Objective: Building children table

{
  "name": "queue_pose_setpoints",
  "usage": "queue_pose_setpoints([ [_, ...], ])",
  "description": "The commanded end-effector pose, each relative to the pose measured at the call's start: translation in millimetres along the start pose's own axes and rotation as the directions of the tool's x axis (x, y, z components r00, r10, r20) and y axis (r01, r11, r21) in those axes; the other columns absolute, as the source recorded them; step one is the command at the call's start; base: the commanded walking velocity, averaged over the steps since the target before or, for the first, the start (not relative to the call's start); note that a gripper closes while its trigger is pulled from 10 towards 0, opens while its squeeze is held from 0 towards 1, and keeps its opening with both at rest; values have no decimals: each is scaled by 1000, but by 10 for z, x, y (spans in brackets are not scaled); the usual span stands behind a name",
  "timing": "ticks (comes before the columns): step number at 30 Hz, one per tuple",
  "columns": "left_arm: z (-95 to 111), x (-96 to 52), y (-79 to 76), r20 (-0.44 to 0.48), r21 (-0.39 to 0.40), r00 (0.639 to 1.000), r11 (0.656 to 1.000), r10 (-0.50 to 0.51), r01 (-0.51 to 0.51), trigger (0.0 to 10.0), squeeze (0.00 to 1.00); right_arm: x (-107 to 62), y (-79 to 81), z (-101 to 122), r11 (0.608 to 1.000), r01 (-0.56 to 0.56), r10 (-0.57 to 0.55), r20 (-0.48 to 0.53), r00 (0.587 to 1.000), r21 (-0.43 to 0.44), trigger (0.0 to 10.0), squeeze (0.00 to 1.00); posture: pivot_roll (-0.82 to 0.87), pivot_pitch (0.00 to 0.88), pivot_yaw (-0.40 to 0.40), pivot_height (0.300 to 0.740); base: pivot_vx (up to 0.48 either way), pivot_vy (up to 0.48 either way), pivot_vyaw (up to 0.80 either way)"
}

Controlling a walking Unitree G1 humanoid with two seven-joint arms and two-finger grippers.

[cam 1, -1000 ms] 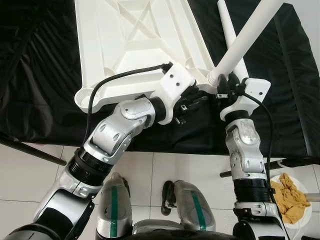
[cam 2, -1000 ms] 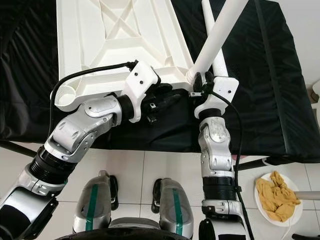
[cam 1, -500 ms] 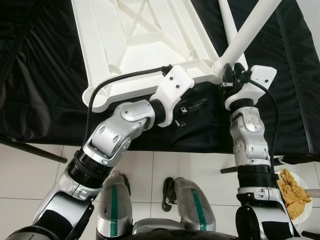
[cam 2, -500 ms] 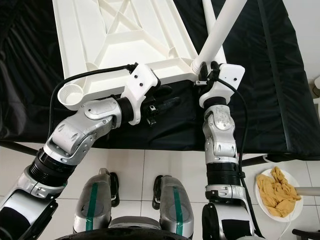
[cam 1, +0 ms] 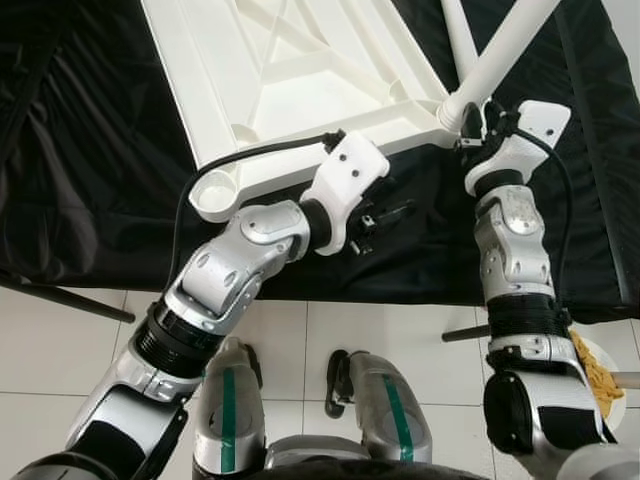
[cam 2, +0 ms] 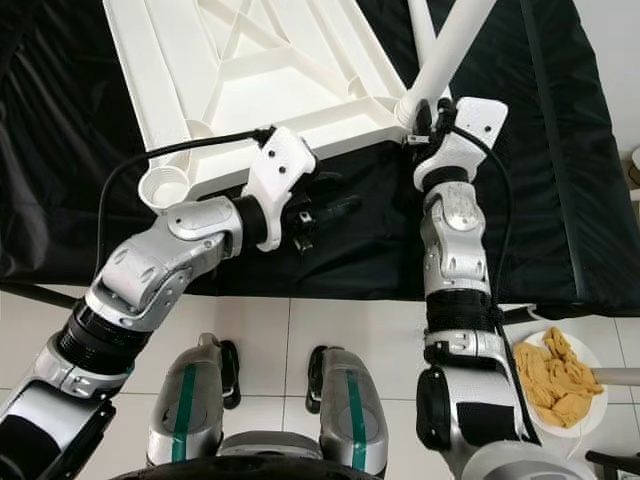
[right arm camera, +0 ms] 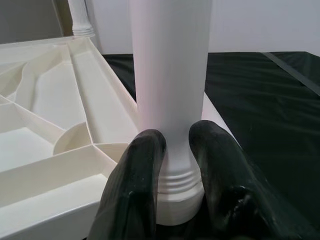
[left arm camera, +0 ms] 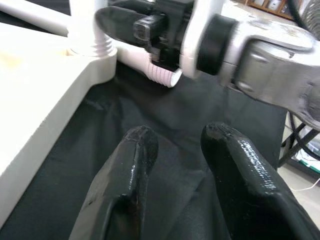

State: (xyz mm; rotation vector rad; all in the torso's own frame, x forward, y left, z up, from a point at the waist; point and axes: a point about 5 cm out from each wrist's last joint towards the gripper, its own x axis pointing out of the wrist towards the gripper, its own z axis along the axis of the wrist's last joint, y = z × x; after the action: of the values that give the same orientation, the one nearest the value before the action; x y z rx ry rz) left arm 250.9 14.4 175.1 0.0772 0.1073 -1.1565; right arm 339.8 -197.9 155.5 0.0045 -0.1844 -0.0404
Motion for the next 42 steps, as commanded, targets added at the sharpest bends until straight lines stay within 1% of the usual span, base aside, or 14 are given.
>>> queue_pose_setpoints([
  [1, -16, -5, -34, -9, -9, 1000, 1000, -29, 28, 10000, 0, 24, -52, -65, 1000, 8, -8, -26, 1000, 6, 10000, 0, 38, 104, -47, 740, 0, 0, 0],
  [10, -9, 0, -38, -11, -9, 999, 999, -33, 33, 10000, 0, 205, -85, -48, 1000, 1, -1, -42, 999, 13, 10000, 0, 36, 95, -43, 740, 0, 0, 0],
  [17, -11, 9, -44, -11, -8, 999, 999, -33, 33, 10000, 0, 198, -61, -34, 999, -10, 11, -18, 1000, 54, 10000, 0, 38, 84, -51, 740, 0, 0, 0],
  [18, -12, 11, -46, -10, -7, 999, 999, -33, 33, 10000, 0, 166, -54, -43, 998, -13, 14, -9, 1000, 60, 10000, 1000, 37, 82, -53, 740, 0, 0, 0],
  [24, -16, 25, -49, -8, -3, 999, 999, -42, 42, 10000, 0, -2, -2, -45, 996, -21, 16, 53, 998, 86, 10000, 1000, 18, 63, -51, 740, 0, 0, 0],
  [29, -13, 47, -55, -7, 3, 998, 998, -56, 56, 10000, 0, -187, 24, -16, 992, 7, -20, 101, 995, 129, 10000, 1000, 6, 54, -50, 740, 0, 0, 0],
  [30, -13, 47, -55, -7, 3, 998, 998, -56, 56, 10000, 0, -187, 24, -16, 992, 7, -20, 101, 995, 129, 10000, 1000, 6, 54, -50, 740, 0, 0, 0],
  [32, -14, 59, -57, -7, 5, 998, 998, -62, 62, 10000, 0, -342, -8, 40, 986, 40, -63, 142, 988, 162, 10000, 1000, -3, 48, -50, 740, 0, 0, 0],
  [33, -14, 59, -57, -7, 5, 998, 998, -62, 62, 10000, 0, -342, -8, 40, 986, 40, -63, 142, 988, 162, 10000, 1000, -3, 48, -50, 740, 0, 0, 0],
  [34, -17, 67, -56, -8, 5, 998, 998, -64, 64, 10000, 0, -480, -66, 96, 979, 79, -113, 178, 977, 187, 10000, 1000, -5, 47, -49, 740, 0, 0, 0],
  [35, -17, 67, -56, -8, 5, 998, 998, -64, 64, 10000, 0, -480, -66, 96, 979, 79, -113, 178, 977, 187, 10000, 1000, -5, 47, -49, 740, 0, 0, 0],
  [36, -19, 71, -56, -8, 5, 998, 998, -66, 66, 10000, 0, -529, -86, 116, 976, 91, -128, 190, 973, 196, 10000, 0, -11, 43, -48, 740, 0, 0, 0],
  [40, -19, 75, -55, -7, 6, 998, 998, -68, 68, 10000, 0, -598, -101, 137, 975, 103, -143, 198, 970, 198, 10000, 0, -15, 41, -46, 740, 0, 0, 0],
  [42, -18, 78, -53, -7, 8, 997, 997, -71, 71, 10000, 0, -722, -103, 136, 972, 129, -167, 193, 967, 194, 10000, 0, -20, 40, -46, 740, 0, 0, 0],
])
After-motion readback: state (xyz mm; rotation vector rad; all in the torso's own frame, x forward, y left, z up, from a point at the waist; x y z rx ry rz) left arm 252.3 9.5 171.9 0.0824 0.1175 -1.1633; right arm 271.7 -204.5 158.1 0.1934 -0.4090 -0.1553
